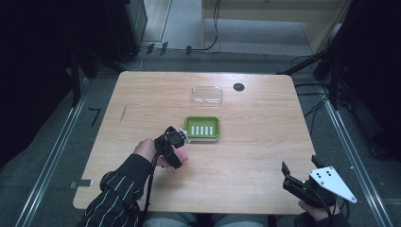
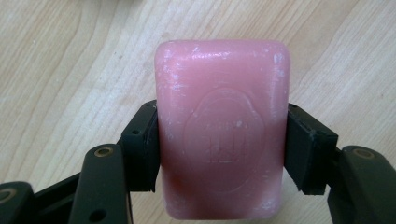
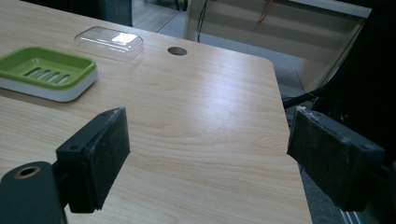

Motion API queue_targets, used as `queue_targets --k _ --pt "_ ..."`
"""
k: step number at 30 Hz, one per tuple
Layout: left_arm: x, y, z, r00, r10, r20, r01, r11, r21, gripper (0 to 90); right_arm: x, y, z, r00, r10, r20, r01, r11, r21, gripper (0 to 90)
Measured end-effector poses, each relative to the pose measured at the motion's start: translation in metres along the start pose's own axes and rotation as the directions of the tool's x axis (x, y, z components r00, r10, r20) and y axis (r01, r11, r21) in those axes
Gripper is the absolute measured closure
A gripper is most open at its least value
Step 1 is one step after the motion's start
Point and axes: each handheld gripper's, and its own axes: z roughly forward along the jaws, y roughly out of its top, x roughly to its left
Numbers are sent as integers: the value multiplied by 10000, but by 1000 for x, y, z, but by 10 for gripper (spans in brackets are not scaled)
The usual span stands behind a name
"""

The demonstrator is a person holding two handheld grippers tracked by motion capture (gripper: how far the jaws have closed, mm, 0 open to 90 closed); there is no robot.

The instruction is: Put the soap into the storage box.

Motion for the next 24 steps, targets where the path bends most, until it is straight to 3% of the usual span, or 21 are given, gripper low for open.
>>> queue_targets --k 24 --pt "1 28 -9 9946 1034 29 -1033 9946 -64 387 -7 -6 -12 9990 126 427 -131 9998 114 137"
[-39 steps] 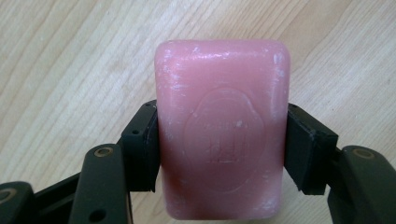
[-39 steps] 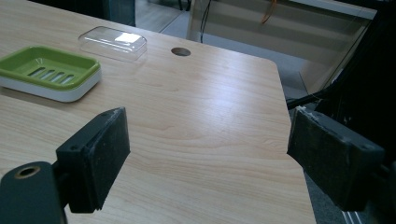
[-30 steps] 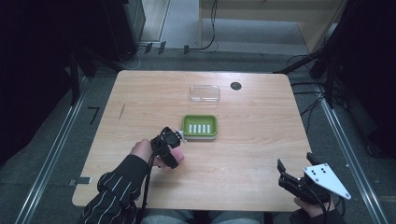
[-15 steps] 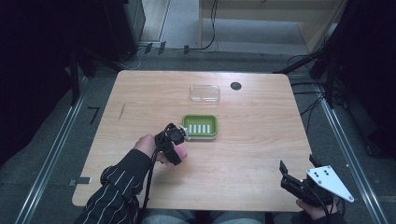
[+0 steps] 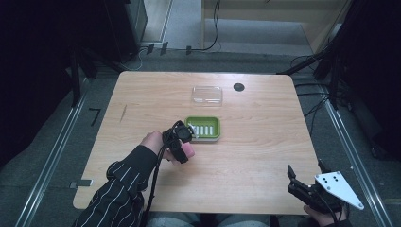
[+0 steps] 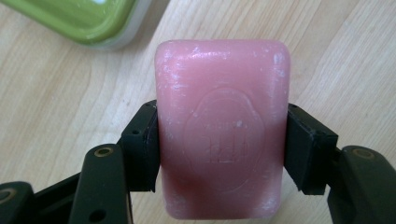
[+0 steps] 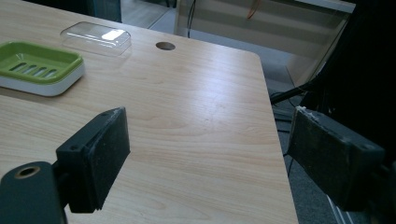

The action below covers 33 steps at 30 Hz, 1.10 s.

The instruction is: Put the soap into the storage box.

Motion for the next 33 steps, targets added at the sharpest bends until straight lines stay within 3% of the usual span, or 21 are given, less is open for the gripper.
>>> queue_targets --k 18,33 --pt "6 26 -4 9978 663 -71 -663 9978 26 388 -10 -8 -16 9983 173 552 -181 9998 130 137" --pt "15 48 -9 9919 1249 -248 -1252 9921 -95 387 -16 -14 -27 9951 358 921 -377 9991 189 137"
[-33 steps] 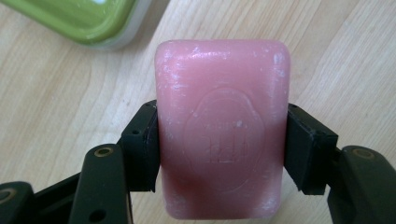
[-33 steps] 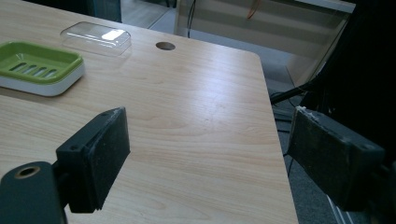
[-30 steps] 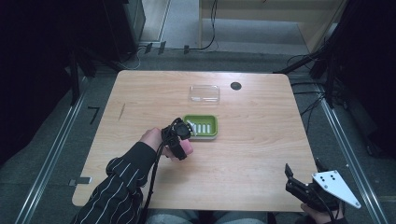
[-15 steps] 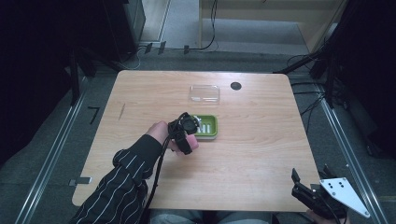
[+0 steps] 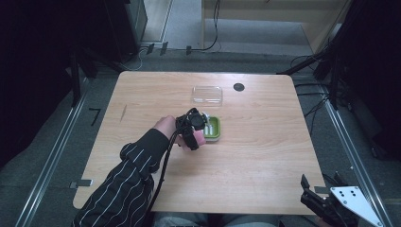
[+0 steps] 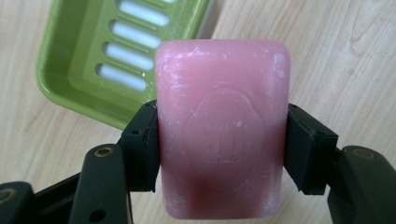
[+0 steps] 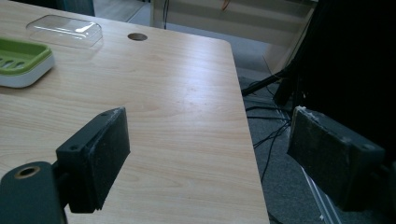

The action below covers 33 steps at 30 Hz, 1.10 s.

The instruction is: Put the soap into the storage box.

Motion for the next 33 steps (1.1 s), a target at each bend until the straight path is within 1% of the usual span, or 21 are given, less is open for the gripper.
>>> queue_targets --k 3,8,11,16,17,22,23,25,28,30,32,33 --pt "4 6 -2 9999 98 -115 -99 9999 -82 388 -1 -1 -1 10000 -25 58 25 10000 12 137" --pt "8 14 -3 9992 367 -135 -368 9993 -59 387 -1 -2 -3 9999 -6 147 6 10000 29 137" --pt "11 17 -4 9988 425 -224 -428 9990 -95 388 -2 -2 -4 9998 31 193 -31 10000 43 137" --pt "15 22 -3 9975 657 -247 -659 9978 -50 387 -3 -3 -6 9997 16 248 -17 10000 64 137" --pt "16 22 -3 9977 637 -232 -639 9979 -70 387 -3 -3 -6 9996 47 276 -49 10000 62 137" --pt "20 26 -1 9954 860 -416 -865 9962 -92 387 -4 -4 -8 9994 73 349 -75 9999 72 137" --pt "21 27 0 9956 849 -402 -853 9963 -73 387 -5 -4 -9 9993 65 366 -68 9999 78 137" --pt "22 28 1 9942 995 -396 -996 9950 -11 387 -5 -5 -10 9992 43 390 -48 9999 108 137" --pt "24 31 2 9936 1065 -376 -1065 9943 12 387 -5 -5 -11 9990 80 447 -85 9999 119 137" --pt "26 32 2 9935 1078 -352 -1081 9941 -66 387 -6 -6 -12 9988 92 482 -98 9999 128 137" --pt "27 34 1 9920 1201 -381 -1202 9927 -7 388 -6 -6 -12 9987 71 512 -79 9999 140 137" --pt "28 34 2 9923 1181 -368 -1184 9929 -79 388 -6 -7 -13 9985 95 537 -102 9999 129 137"
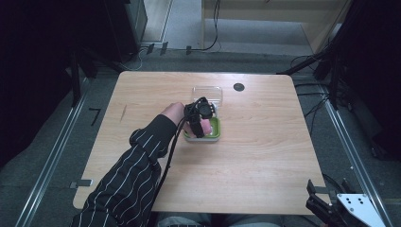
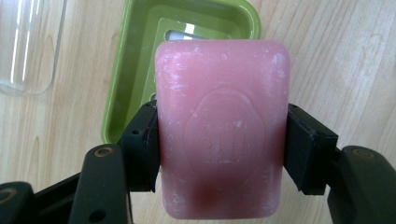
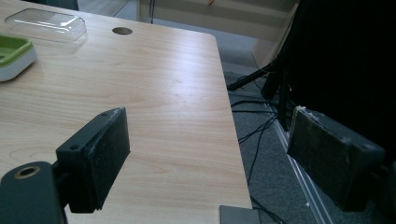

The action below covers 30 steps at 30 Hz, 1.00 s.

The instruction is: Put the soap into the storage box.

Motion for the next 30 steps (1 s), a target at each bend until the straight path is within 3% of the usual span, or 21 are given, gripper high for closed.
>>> queue_targets --k 20,30 --pt "15 12 17 9991 421 42 -421 9989 200 388 -6 -6 -11 9991 134 406 -139 9998 115 137" --pt "21 14 29 9977 671 6 -670 9962 551 387 -9 -7 -14 9985 175 523 -183 9997 156 138"
